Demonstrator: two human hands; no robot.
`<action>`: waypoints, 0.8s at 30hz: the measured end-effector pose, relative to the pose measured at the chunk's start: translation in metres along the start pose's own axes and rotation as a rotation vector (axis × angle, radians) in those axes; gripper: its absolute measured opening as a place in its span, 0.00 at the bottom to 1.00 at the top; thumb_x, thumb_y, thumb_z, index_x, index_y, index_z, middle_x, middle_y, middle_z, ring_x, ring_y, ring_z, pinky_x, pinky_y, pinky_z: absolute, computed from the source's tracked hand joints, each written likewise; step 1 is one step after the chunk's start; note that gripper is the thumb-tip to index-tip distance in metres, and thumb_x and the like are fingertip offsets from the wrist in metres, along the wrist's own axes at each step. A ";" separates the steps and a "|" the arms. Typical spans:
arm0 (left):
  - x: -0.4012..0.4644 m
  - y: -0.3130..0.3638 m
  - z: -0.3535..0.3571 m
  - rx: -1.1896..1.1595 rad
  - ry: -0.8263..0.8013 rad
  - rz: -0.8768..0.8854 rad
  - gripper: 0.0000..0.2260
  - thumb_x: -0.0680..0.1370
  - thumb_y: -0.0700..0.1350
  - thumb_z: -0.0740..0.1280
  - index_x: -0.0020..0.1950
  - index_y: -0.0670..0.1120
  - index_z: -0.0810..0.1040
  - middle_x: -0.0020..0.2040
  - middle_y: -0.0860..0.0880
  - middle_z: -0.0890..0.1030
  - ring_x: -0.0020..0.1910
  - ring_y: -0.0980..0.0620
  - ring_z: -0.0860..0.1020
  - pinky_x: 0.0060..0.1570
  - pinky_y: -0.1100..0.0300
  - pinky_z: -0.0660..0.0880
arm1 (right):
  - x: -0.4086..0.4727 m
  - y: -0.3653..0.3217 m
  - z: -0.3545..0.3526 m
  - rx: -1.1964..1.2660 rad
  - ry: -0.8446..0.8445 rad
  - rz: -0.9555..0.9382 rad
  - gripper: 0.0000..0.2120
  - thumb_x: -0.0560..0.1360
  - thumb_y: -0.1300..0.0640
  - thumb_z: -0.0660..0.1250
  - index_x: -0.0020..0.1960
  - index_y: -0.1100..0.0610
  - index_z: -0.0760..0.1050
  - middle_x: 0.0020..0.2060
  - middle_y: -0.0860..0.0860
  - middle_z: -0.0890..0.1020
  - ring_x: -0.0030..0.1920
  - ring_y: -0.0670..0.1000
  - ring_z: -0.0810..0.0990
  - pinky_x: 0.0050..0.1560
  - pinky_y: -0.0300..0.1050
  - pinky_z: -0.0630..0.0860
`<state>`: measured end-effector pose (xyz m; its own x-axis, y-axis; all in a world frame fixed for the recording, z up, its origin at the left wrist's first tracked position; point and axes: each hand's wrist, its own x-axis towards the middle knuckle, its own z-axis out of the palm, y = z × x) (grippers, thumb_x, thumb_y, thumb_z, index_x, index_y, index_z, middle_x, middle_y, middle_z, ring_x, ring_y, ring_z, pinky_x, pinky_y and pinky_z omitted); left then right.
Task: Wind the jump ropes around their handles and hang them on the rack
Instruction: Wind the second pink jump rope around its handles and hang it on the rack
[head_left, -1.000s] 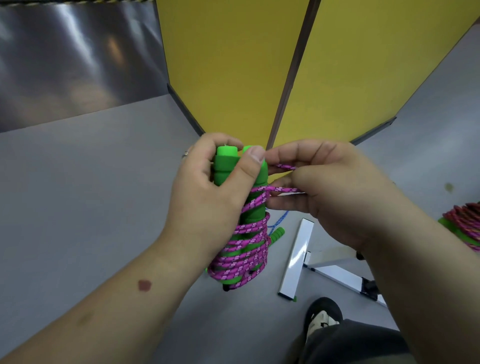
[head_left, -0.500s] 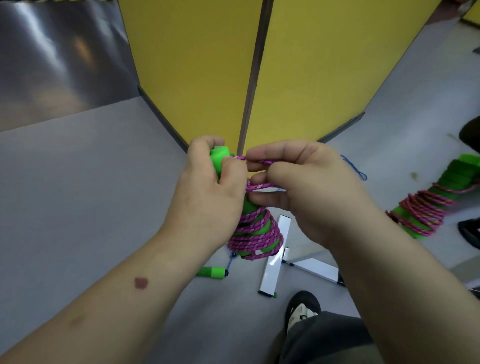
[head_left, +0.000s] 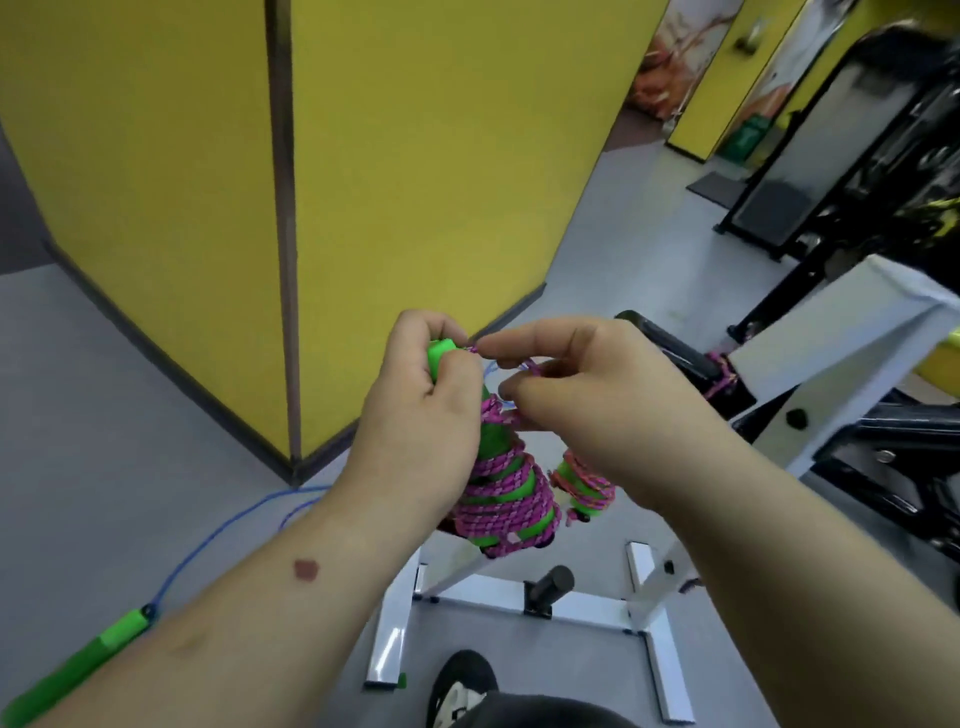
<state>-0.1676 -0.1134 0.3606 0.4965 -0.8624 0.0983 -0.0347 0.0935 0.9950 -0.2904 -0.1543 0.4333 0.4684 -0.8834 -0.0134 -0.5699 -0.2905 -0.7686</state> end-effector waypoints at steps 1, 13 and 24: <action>0.002 0.003 0.010 -0.003 -0.018 -0.002 0.08 0.82 0.42 0.57 0.51 0.54 0.72 0.24 0.56 0.65 0.24 0.54 0.62 0.22 0.62 0.59 | 0.000 0.004 -0.010 -0.124 0.021 -0.070 0.21 0.73 0.66 0.65 0.56 0.44 0.84 0.41 0.45 0.84 0.34 0.46 0.81 0.37 0.38 0.80; 0.026 0.021 0.092 0.045 -0.124 -0.024 0.06 0.83 0.45 0.57 0.52 0.55 0.70 0.48 0.49 0.72 0.32 0.56 0.70 0.27 0.61 0.63 | 0.030 0.041 -0.074 -0.586 0.145 -0.250 0.24 0.70 0.65 0.63 0.59 0.45 0.83 0.48 0.41 0.78 0.50 0.45 0.78 0.49 0.51 0.79; 0.046 0.005 0.113 -0.001 -0.148 -0.043 0.09 0.85 0.45 0.54 0.56 0.56 0.71 0.48 0.44 0.71 0.21 0.60 0.67 0.20 0.69 0.61 | 0.048 0.055 -0.088 -0.530 0.100 -0.197 0.20 0.75 0.59 0.62 0.62 0.45 0.82 0.53 0.40 0.78 0.53 0.42 0.77 0.54 0.47 0.77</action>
<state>-0.2433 -0.2088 0.3723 0.3638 -0.9297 0.0570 -0.0155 0.0551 0.9984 -0.3591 -0.2451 0.4464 0.5487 -0.8169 0.1778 -0.7511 -0.5751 -0.3243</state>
